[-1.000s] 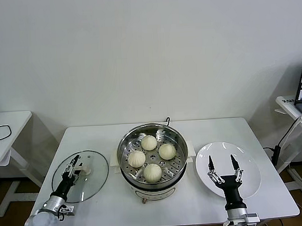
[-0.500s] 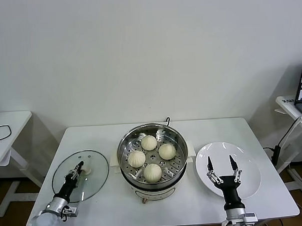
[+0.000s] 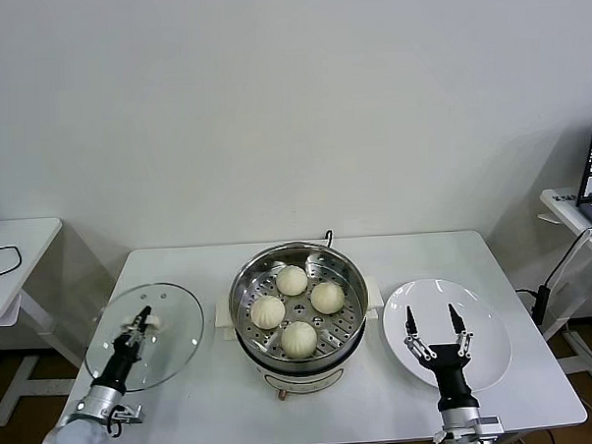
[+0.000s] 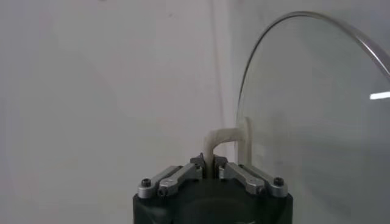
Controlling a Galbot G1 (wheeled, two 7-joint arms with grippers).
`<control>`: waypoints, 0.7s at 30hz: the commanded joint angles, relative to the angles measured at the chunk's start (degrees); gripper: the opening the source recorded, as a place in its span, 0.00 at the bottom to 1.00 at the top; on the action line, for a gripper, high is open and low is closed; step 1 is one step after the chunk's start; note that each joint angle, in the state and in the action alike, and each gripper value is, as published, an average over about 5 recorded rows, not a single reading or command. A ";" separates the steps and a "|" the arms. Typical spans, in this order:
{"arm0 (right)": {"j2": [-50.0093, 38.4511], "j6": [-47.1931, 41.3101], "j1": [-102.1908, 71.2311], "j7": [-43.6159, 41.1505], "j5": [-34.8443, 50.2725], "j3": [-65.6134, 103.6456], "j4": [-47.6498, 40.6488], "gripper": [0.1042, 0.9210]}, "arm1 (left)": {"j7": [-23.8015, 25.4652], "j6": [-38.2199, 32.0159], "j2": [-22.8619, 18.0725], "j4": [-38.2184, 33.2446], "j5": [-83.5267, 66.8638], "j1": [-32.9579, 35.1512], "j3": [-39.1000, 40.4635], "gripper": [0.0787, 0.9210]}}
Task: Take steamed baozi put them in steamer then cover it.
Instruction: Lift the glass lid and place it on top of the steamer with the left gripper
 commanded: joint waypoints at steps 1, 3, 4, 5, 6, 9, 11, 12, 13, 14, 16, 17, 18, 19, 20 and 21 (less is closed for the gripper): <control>-0.04 0.12 0.08 -0.06 0.01 -0.11 -0.09 0.88 | 8.66 6.83 2.33 -23.36 -9.79 9.85 -3.54 0.14; -0.06 0.17 0.12 -0.08 0.01 -0.23 -0.16 0.88 | 11.97 10.67 3.79 -27.65 -13.84 12.04 -2.32 0.14; -0.06 0.19 0.15 -0.08 0.01 -0.28 -0.20 0.88 | 13.53 12.61 4.51 -29.84 -15.48 12.99 -1.52 0.14; -0.06 0.21 0.20 -0.09 0.01 -0.33 -0.23 0.88 | 14.93 14.13 5.06 -32.03 -16.53 13.73 -0.66 0.14; -0.05 0.22 0.24 -0.10 0.01 -0.38 -0.25 0.88 | 16.08 15.61 5.52 -34.16 -17.21 14.28 0.23 0.14; 0.01 0.38 0.34 -0.15 -0.04 -0.53 -0.36 0.88 | 19.28 19.99 6.91 -40.29 -18.17 14.73 3.84 0.14; 0.05 0.65 0.36 -0.19 -0.15 -0.56 -0.53 0.88 | 21.31 23.98 7.90 -43.90 -18.35 14.32 6.75 0.14; 0.07 0.84 0.35 -0.20 -0.21 -0.52 -0.66 0.88 | 22.37 26.34 8.41 -45.52 -18.35 13.98 8.35 0.14; 0.07 1.03 0.33 -0.22 -0.26 -0.45 -0.79 0.88 | 23.44 28.67 8.91 -46.90 -18.24 13.59 9.80 0.14; 0.07 1.21 0.32 -0.22 -0.29 -0.35 -0.93 0.88 | 24.56 30.94 9.44 -48.30 -18.02 13.22 11.33 0.14; 0.02 1.50 0.28 -0.25 -0.29 -0.08 -1.19 0.88 | 26.71 35.53 10.56 -50.66 -17.53 12.38 14.43 0.14; -0.02 1.58 0.27 -0.27 -0.24 0.08 -1.29 0.88 | 27.91 37.69 11.15 -51.68 -17.09 11.80 16.39 0.14; -0.05 1.63 0.28 -0.28 -0.19 0.24 -1.37 0.88 | 28.77 39.74 11.62 -52.54 -16.71 11.18 18.44 0.14; -0.07 1.66 0.29 -0.29 -0.13 0.37 -1.44 0.88 | 29.83 41.68 12.16 -53.20 -16.25 10.35 20.43 0.14; -0.09 1.67 0.33 -0.29 -0.09 0.49 -1.48 0.88 | 31.01 43.59 12.65 -53.78 -15.53 9.29 22.86 0.14; -0.09 1.67 0.37 -0.29 -0.05 0.59 -1.51 0.88 | 32.25 45.44 13.10 -54.25 -14.56 8.08 25.26 0.14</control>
